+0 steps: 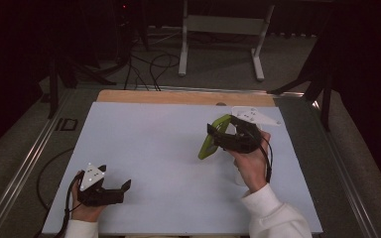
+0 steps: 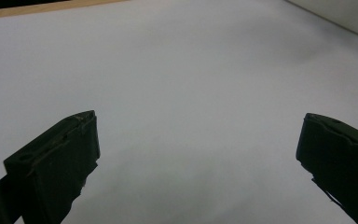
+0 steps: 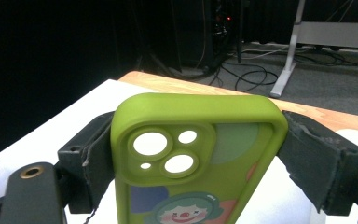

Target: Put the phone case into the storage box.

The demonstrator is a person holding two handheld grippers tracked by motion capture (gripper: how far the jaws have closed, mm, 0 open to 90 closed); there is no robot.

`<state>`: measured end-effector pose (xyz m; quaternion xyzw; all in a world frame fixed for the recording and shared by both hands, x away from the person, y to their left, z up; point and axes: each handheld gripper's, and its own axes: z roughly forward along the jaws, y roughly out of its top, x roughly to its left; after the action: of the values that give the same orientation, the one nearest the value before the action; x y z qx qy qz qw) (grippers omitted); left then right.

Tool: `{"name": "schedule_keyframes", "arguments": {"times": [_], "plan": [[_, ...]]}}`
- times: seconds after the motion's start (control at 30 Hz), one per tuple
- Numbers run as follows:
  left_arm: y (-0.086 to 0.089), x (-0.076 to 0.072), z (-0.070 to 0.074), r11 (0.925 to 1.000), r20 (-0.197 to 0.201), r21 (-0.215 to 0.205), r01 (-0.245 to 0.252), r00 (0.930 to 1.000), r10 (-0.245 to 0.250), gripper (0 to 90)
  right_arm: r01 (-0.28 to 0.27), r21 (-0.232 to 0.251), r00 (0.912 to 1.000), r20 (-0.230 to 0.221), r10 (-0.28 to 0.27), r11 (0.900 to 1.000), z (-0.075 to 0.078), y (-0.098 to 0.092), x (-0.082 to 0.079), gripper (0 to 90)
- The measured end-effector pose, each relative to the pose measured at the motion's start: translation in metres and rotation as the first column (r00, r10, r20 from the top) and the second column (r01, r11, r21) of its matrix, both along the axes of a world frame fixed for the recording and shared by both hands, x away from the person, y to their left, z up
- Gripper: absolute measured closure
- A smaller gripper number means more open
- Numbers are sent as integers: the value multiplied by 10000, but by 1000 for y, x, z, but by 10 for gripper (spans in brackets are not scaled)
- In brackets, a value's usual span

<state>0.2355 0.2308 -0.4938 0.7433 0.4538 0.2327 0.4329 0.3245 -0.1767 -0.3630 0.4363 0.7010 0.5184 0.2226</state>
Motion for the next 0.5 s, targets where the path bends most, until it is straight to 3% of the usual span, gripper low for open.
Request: {"name": "schedule_keyframes", "arguments": {"times": [0.5], "plan": [[-1,0,-1,9999,-50,136,10,10000,-9,0,338,-27,9994,79,-337,9994,5,-3,11,162]]}}
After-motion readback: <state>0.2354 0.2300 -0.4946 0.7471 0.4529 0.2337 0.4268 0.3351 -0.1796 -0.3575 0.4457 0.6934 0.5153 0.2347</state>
